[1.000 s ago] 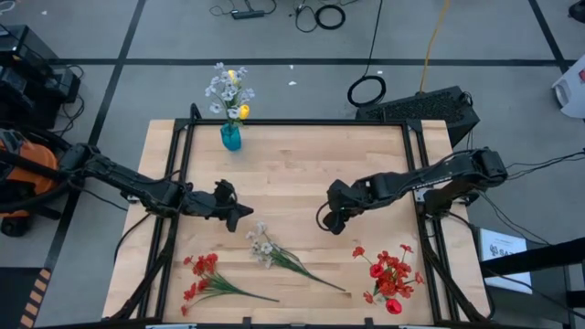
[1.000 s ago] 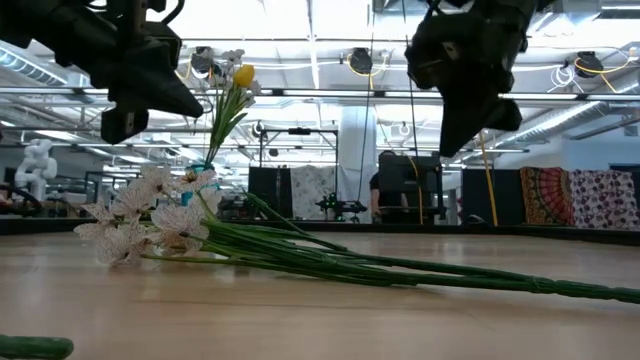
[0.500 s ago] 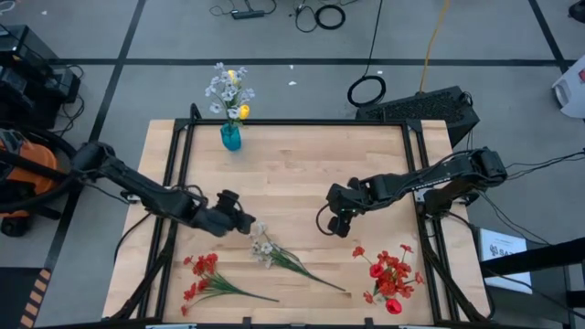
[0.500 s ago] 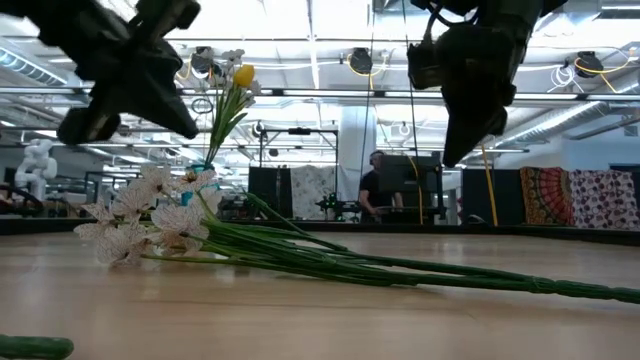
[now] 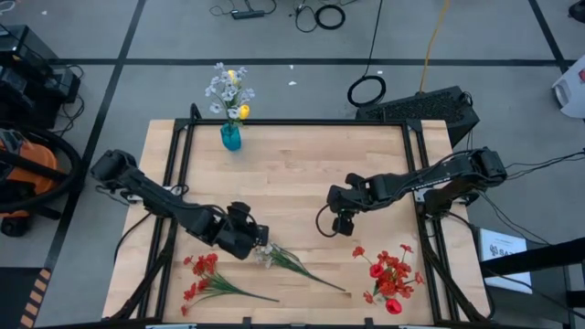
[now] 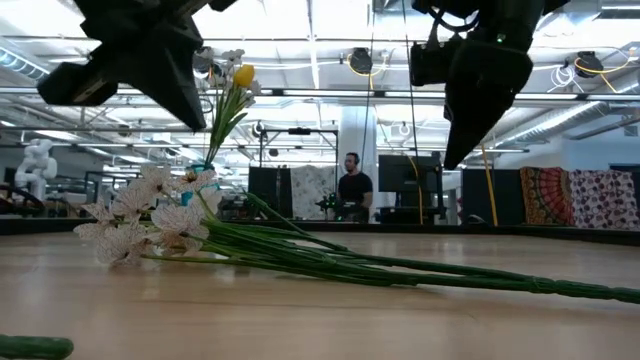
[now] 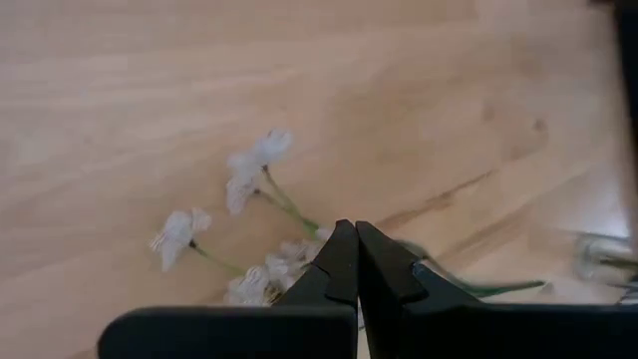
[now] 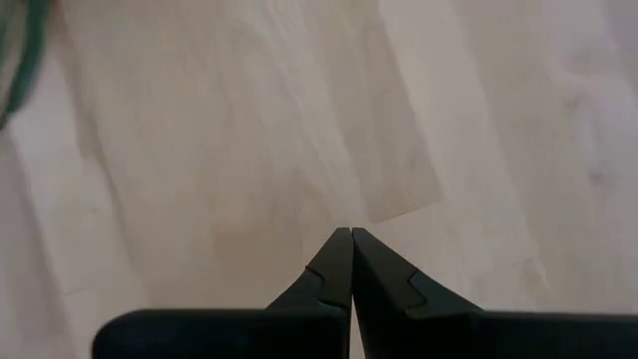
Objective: Sort flowers into vase by color
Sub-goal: Put the white flowers into the blue vase
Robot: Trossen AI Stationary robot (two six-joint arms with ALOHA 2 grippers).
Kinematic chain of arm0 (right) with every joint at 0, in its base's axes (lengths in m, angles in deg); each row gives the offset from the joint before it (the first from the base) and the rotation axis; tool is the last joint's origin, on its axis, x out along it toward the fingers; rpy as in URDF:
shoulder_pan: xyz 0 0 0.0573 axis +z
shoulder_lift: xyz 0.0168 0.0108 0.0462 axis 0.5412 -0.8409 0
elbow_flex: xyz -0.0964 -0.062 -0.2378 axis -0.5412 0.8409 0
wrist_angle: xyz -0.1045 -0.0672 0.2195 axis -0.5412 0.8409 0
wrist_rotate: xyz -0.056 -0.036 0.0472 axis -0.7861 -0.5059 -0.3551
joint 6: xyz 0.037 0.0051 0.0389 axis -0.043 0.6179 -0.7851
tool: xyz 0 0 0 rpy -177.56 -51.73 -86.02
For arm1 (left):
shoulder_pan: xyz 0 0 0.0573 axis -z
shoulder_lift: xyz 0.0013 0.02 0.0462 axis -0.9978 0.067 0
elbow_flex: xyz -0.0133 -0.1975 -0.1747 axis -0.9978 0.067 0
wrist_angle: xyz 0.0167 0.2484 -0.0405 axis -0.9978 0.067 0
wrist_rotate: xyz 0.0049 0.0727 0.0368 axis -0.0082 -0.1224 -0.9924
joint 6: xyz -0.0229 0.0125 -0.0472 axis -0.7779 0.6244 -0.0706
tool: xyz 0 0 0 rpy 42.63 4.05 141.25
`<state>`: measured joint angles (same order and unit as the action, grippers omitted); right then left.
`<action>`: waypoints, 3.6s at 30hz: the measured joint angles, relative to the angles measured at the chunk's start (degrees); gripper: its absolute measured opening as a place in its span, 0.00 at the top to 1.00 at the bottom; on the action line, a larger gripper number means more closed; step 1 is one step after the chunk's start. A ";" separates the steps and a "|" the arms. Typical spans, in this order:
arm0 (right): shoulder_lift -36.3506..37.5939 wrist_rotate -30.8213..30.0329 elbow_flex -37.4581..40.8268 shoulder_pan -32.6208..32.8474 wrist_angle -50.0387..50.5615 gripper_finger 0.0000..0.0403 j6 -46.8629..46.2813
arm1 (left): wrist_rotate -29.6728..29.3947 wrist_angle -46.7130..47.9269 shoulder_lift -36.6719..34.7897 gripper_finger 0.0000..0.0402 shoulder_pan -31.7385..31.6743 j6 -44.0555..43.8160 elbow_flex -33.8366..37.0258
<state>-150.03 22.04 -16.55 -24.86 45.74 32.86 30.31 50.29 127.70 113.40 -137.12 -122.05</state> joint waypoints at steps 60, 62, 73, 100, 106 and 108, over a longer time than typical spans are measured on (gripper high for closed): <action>14.95 12.70 12.68 -7.87 1.00 1.00 10.45 | 25.01 4.15 26.38 0.99 -1.47 -16.45 -15.37; 14.97 12.71 12.68 -7.87 0.40 1.00 9.70 | 23.67 9.18 25.80 1.00 -2.48 -16.45 -15.35; 14.95 12.71 12.70 -7.80 -3.17 1.00 8.18 | -5.05 12.57 23.99 1.00 -5.60 -17.12 -15.14; 14.95 14.04 12.70 -7.80 -3.16 1.00 11.85 | 13.16 7.99 24.01 0.69 -5.86 -9.83 -15.18; 14.95 14.18 12.70 -7.80 -3.15 1.00 12.29 | 15.50 2.15 24.01 0.68 -4.68 -8.42 -15.32; 14.95 14.18 12.70 -7.80 -3.15 1.00 12.29 | 15.61 1.92 24.05 0.68 -4.20 -8.32 -16.19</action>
<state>-135.08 36.21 -3.85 -32.67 42.60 45.14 45.92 52.21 151.75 109.20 -145.43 -138.24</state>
